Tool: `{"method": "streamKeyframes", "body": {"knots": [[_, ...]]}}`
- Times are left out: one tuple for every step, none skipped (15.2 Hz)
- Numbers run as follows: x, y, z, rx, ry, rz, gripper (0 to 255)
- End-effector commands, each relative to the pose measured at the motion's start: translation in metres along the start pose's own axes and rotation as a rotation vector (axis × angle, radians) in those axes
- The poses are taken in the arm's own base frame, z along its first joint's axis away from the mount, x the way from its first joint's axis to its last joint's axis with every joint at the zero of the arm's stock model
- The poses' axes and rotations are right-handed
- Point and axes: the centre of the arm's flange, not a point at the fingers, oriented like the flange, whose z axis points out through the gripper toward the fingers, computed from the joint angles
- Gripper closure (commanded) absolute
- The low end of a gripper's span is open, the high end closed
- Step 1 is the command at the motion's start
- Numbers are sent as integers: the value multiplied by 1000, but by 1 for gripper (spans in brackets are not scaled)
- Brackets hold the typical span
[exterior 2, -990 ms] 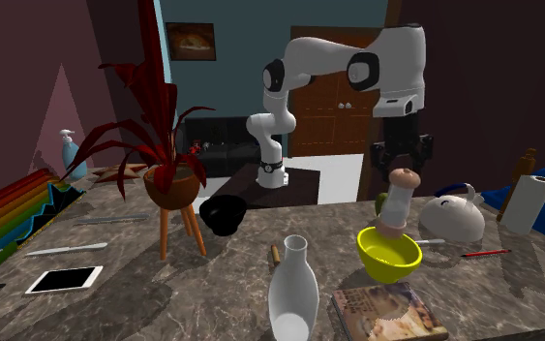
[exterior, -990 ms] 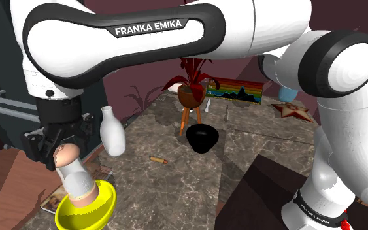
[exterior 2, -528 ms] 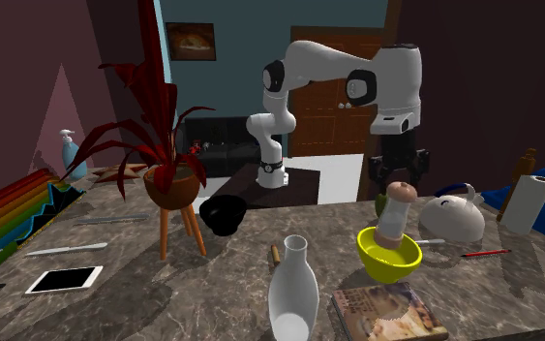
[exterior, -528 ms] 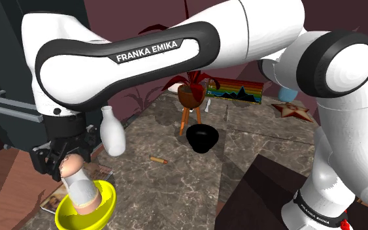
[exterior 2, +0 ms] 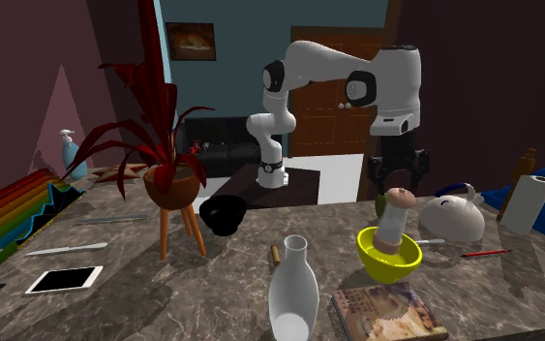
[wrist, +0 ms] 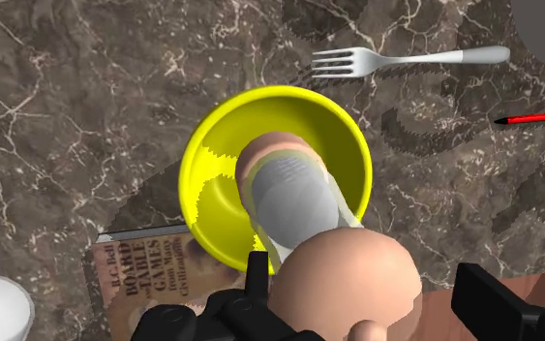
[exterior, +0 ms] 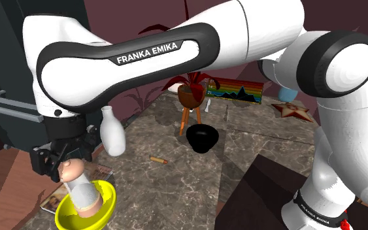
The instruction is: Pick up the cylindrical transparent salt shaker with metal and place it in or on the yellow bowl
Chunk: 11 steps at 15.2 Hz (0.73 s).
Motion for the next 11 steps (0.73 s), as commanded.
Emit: {"method": "streamKeyframes", "body": {"knots": [[0, 0, 0, 0, 0, 0, 0], [0, 0, 0, 0, 0, 0, 0], [0, 0, 0, 0, 0, 0, 0], [0, 0, 0, 0, 0, 0, 0], [0, 0, 0, 0, 0, 0, 0], [0, 0, -13, 0, 0, 0, 0], [0, 0, -27, 0, 0, 0, 0], [0, 0, -40, 0, 0, 0, 0], [0, 0, -50, 0, 0, 0, 0], [0, 0, -50, 0, 0, 0, 0], [0, 0, -50, 0, 0, 0, 0]]}}
